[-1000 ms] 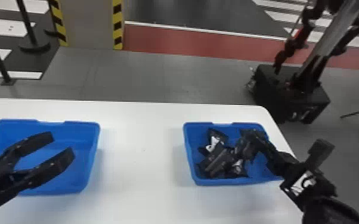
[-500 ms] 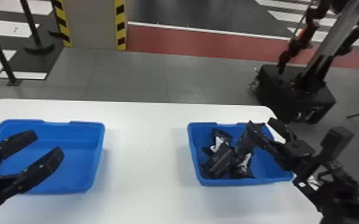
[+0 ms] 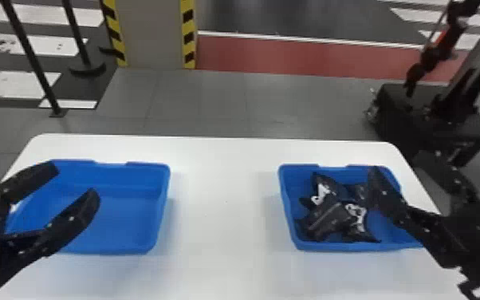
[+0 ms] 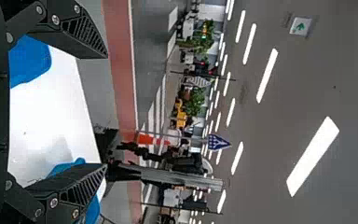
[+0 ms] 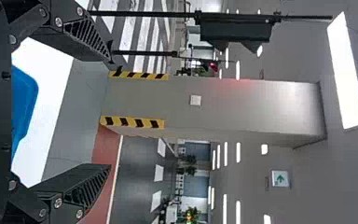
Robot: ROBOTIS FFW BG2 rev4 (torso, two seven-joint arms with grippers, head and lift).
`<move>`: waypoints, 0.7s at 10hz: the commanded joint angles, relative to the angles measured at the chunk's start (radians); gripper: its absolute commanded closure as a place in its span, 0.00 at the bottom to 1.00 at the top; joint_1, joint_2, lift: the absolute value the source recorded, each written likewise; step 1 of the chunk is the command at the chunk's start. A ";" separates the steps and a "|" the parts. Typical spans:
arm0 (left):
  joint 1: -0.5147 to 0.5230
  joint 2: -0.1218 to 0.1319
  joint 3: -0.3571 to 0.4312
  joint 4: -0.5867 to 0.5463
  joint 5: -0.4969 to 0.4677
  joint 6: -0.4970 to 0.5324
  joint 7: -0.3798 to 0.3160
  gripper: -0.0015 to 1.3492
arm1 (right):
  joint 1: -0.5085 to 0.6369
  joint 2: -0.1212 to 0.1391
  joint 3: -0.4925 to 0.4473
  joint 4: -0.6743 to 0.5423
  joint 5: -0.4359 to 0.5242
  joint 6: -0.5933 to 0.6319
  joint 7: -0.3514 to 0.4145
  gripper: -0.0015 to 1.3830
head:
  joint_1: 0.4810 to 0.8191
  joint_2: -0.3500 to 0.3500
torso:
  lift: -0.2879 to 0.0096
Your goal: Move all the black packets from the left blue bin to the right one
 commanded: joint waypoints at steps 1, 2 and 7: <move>0.125 -0.003 0.004 -0.110 -0.003 -0.097 0.070 0.16 | 0.147 0.053 0.023 -0.117 0.029 -0.042 -0.001 0.17 | 0.63 0.42 | 0.60; 0.193 -0.003 0.010 -0.123 -0.007 -0.173 0.121 0.16 | 0.213 0.054 0.028 -0.142 0.053 -0.091 -0.001 0.17 | 0.63 0.46 | 0.60; 0.319 -0.003 -0.001 0.032 -0.110 -0.453 0.236 0.16 | 0.402 0.054 0.058 -0.092 0.159 -0.206 -0.070 0.17 | 0.63 0.59 | 0.60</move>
